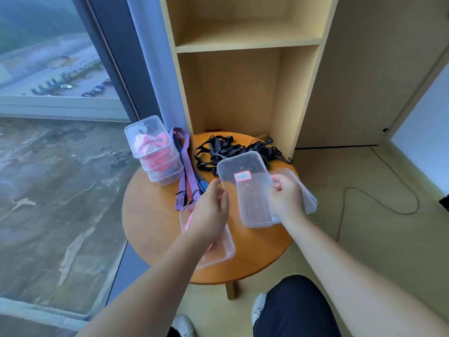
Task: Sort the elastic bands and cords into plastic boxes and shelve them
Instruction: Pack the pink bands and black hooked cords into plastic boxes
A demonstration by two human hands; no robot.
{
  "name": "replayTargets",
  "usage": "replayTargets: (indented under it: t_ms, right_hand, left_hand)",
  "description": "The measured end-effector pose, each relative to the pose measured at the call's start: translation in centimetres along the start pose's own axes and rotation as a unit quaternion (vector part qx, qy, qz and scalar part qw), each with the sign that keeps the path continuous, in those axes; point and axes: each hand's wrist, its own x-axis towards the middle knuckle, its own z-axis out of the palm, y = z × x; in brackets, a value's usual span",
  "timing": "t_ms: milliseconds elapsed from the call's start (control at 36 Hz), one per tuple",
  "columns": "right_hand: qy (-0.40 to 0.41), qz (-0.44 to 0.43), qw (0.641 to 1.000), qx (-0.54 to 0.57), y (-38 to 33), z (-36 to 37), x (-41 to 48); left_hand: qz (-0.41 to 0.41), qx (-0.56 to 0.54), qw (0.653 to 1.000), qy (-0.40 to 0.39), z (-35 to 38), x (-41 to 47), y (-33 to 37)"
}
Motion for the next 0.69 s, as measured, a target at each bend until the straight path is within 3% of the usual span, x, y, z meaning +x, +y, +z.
replayTargets:
  t_ms: [111,306,694]
  right_hand:
    - [-0.043,-0.002,0.999,-0.032,-0.8,3.1,-3.2]
    - [-0.123,-0.054,0.981,-0.139,-0.8,5.7,-6.4]
    - [-0.156,-0.125,0.921,-0.334,0.1,8.8,-7.0]
  left_hand:
    - [-0.042,-0.011,0.998,0.041,-2.7,-1.6,-2.4]
    - [-0.102,0.024,0.994,0.036,-5.2,-5.1,-5.8]
    - [-0.145,0.138,0.980,-0.018,-4.6,-5.3,-8.2]
